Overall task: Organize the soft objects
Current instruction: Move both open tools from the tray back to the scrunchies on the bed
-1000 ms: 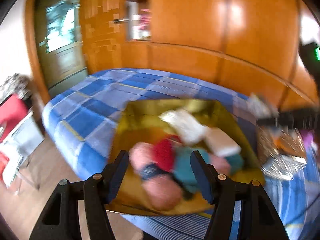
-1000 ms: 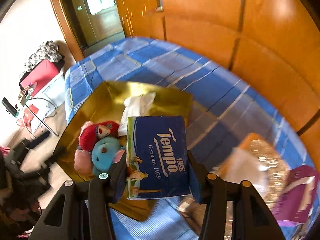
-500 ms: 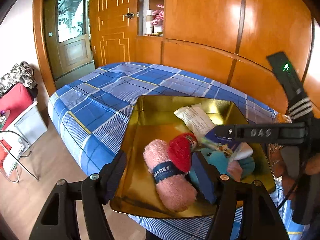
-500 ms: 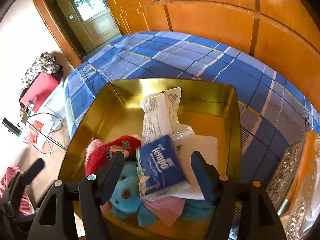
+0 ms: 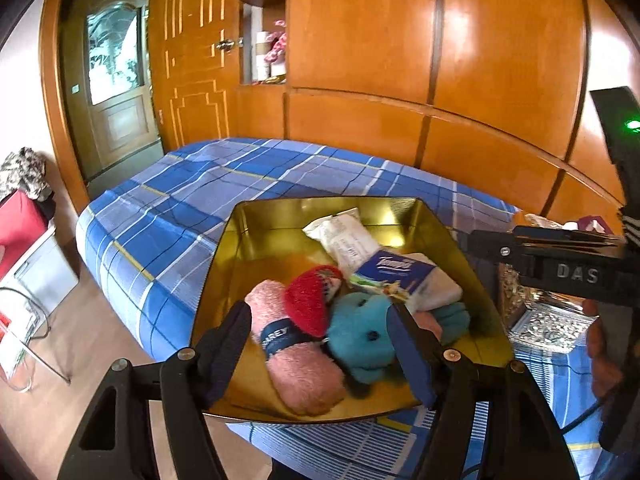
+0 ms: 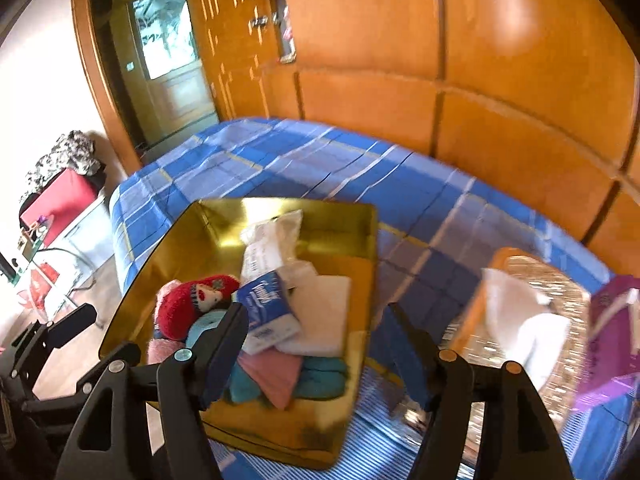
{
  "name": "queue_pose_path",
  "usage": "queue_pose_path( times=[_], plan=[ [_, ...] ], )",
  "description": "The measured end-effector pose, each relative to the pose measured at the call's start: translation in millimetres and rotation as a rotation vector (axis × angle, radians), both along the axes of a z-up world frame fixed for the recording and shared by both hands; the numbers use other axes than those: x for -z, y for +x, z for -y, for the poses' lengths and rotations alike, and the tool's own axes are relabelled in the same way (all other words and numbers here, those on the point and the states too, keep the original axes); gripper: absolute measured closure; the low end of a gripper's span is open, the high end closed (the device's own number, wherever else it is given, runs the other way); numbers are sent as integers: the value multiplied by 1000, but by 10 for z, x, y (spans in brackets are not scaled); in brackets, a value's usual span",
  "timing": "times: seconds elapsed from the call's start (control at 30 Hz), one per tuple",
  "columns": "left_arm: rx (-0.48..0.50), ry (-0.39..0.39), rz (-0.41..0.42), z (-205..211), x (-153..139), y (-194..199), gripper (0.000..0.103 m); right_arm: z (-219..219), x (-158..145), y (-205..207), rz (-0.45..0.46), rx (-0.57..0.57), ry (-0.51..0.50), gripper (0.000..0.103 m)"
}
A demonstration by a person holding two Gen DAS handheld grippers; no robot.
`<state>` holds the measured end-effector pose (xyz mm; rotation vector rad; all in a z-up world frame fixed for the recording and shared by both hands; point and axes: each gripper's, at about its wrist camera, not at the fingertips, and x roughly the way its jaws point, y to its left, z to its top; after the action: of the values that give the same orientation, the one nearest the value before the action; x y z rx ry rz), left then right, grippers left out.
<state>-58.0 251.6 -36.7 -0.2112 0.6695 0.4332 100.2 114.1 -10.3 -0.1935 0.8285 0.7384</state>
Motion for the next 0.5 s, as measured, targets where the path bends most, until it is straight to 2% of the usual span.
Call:
queue_pose_path(
  times=[0.2, 0.5],
  plan=[
    [56, 20, 5, 181, -46, 22, 32, 511, -217, -70, 88, 71, 43, 33],
    [170, 61, 10, 551, -121, 58, 32, 1417, -430, -20, 153, 215, 72, 33]
  ],
)
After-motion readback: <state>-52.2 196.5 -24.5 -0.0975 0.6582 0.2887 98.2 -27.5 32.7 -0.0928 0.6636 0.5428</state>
